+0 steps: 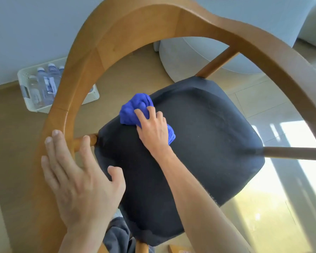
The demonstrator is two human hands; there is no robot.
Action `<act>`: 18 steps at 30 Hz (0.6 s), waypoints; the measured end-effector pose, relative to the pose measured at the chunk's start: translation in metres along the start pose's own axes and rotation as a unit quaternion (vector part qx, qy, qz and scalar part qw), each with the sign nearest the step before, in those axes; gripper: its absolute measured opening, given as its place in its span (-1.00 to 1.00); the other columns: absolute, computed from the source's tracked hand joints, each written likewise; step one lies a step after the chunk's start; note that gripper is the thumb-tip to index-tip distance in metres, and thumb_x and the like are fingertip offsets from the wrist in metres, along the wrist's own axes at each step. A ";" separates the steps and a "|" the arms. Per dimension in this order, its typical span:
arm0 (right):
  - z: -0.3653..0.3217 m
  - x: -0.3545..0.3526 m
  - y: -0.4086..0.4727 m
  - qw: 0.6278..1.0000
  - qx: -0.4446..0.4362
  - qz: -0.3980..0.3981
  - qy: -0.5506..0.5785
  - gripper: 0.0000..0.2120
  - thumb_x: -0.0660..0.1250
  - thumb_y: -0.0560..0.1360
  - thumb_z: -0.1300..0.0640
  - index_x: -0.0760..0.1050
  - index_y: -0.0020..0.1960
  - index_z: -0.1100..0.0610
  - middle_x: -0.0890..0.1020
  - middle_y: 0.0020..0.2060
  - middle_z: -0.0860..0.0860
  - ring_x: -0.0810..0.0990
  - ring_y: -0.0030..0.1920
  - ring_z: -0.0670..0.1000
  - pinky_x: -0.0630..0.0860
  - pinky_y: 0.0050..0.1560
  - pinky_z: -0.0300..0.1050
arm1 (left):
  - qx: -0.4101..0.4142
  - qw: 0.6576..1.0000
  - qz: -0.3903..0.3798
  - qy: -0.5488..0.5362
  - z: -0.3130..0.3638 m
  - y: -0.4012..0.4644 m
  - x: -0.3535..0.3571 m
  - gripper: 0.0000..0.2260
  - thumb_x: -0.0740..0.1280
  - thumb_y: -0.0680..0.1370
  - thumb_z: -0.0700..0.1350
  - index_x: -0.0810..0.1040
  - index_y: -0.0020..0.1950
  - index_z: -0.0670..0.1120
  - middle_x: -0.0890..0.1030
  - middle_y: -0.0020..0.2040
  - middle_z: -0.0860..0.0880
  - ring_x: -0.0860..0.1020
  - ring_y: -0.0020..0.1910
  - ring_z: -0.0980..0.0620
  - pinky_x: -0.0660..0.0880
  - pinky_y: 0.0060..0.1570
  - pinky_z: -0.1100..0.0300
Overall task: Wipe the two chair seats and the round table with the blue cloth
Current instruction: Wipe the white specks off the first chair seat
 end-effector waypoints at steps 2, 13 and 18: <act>0.023 -0.005 0.019 0.999 0.035 0.016 -0.012 -0.73 0.43 0.30 0.22 0.56 0.00 0.06 0.54 -0.13 0.12 0.33 -0.36 0.09 0.27 -0.39 -0.08 | 0.004 1.000 0.005 0.004 0.000 0.000 0.000 -0.40 0.26 0.35 -0.05 0.36 0.34 -0.30 0.16 0.48 -0.39 0.10 0.50 -0.35 0.05 0.44 -0.23; 0.063 -0.013 0.040 0.989 0.145 -0.022 -0.009 -0.67 0.33 0.49 0.10 0.47 0.25 0.08 0.48 0.13 0.18 0.45 -0.14 0.19 0.44 -0.15 0.06 | -0.004 1.000 -0.009 0.010 0.001 0.001 0.001 -0.37 0.25 0.37 0.01 0.31 0.38 -0.26 0.16 0.49 -0.36 0.09 0.51 -0.32 0.06 0.44 -0.21; 0.117 -0.033 0.034 0.977 0.210 -0.023 -0.027 -0.63 0.23 0.55 0.06 0.36 0.34 0.04 0.39 0.25 0.18 0.44 0.02 0.23 0.42 0.01 0.11 | -0.011 1.000 0.012 -0.015 0.001 0.003 0.000 -0.40 0.24 0.40 0.02 0.32 0.38 -0.25 0.20 0.47 -0.34 0.13 0.49 -0.32 0.11 0.41 -0.21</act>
Point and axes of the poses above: each hand's wrist, its own y-axis towards the middle knuckle, its own x-axis out of the palm, z = x × y, the point moved 2 cm from there along y, towards the middle knuckle
